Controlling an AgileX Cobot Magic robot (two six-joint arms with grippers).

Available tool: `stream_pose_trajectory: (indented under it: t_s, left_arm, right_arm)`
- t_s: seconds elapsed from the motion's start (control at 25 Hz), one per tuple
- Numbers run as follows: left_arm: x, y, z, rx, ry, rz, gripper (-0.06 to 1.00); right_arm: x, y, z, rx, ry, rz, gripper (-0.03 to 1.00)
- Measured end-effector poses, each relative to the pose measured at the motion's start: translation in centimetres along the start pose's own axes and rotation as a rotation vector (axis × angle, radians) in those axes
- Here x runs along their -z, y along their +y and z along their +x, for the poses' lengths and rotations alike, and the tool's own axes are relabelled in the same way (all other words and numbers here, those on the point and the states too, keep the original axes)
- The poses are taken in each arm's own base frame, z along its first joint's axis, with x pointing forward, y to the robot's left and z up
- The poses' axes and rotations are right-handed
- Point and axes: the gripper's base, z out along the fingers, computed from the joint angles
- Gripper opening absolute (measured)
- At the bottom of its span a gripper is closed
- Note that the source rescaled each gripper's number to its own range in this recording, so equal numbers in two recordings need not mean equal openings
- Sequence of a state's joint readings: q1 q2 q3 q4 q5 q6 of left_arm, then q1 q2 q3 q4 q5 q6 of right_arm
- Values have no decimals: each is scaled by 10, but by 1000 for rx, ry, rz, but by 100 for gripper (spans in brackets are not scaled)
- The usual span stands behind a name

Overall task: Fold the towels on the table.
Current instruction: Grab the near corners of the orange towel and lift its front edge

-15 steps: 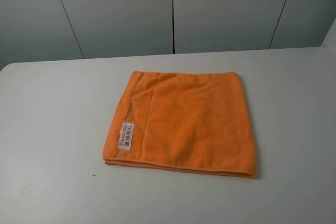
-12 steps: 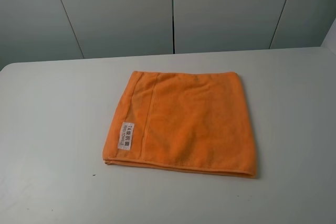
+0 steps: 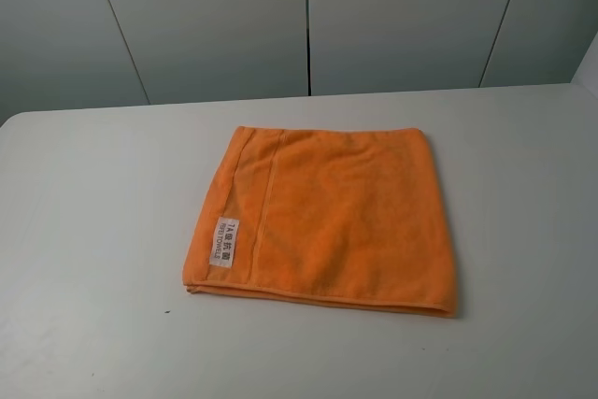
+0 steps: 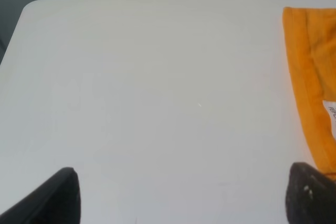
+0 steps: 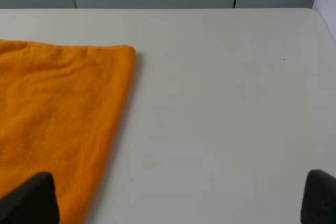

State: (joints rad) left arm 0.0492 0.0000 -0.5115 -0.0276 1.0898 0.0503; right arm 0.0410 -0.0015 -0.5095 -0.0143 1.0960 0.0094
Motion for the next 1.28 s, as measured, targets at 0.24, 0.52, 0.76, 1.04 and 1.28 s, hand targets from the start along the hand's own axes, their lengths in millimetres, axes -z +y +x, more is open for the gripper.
stream_pose_trajectory:
  t_s: [0.24, 0.52, 0.76, 1.04, 1.28]
  left_arm:
    - [0, 0, 0, 0, 0, 0, 100]
    - [0, 0, 0, 0, 0, 0, 100]
    - [0, 0, 0, -2, 0, 0, 100]
    - [2, 4, -4, -36, -37, -48, 100]
    - [-4, 1, -25, -116, -89, -12, 100]
  right_arm:
    - [0, 0, 0, 0, 0, 0, 100]
    - [0, 0, 0, 0, 0, 0, 100]
    - [0, 0, 0, 0, 0, 0, 100]
    - [0, 0, 0, 0, 0, 0, 100]
    - [0, 2, 0, -18, 0, -18, 100]
